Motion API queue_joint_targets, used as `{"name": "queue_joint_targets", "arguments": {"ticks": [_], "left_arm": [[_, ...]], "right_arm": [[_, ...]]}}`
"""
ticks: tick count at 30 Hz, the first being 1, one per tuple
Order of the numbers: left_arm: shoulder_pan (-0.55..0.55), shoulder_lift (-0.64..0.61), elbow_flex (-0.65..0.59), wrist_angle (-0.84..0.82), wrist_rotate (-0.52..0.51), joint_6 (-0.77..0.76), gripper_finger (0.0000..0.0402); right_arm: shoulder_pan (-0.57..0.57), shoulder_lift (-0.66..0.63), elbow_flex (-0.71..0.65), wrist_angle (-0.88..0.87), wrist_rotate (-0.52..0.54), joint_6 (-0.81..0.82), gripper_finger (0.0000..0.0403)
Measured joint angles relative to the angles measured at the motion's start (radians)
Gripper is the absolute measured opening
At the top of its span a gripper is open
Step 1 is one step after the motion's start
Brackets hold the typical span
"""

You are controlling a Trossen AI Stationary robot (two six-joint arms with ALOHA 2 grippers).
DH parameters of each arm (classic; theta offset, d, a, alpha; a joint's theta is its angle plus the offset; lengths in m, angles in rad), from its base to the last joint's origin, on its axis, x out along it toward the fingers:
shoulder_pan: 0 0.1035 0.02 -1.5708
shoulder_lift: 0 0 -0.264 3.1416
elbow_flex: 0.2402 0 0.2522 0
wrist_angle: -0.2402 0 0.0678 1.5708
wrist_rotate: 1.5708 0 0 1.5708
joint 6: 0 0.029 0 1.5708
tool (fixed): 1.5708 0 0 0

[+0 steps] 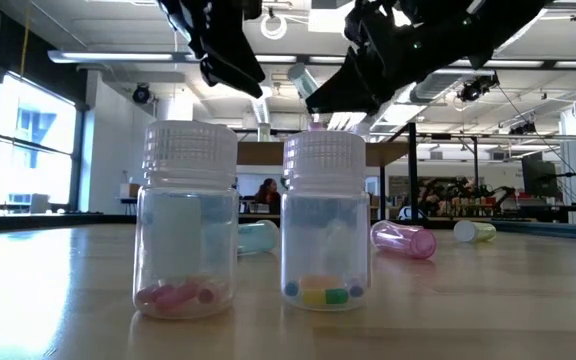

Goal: Pick and place medicine bottles onto shelf by color
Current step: Put the left blue pill bottle on the shelf aligned with the other blue pill bottle

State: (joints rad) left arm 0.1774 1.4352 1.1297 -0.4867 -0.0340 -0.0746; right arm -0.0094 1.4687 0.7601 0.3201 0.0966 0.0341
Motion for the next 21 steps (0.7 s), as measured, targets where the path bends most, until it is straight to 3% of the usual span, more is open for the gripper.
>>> {"name": "queue_joint_targets", "arguments": {"ticks": [7, 14, 21], "left_arm": [[-0.003, 0.023, -0.001, 0.017, 0.022, 0.000, 0.0223], [-0.003, 0.024, -0.001, 0.017, 0.111, -0.001, 0.0223], [-0.003, 0.024, -0.001, 0.013, 0.097, -0.040, 0.0223]], "right_arm": [[0.032, 0.098, 0.000, 0.094, 0.008, 0.041, 0.0083], [0.037, 0.191, 0.000, 0.172, 0.007, 0.098, 0.0083], [0.061, 0.269, 0.062, 0.198, -0.001, 0.093, 0.0083]]}}
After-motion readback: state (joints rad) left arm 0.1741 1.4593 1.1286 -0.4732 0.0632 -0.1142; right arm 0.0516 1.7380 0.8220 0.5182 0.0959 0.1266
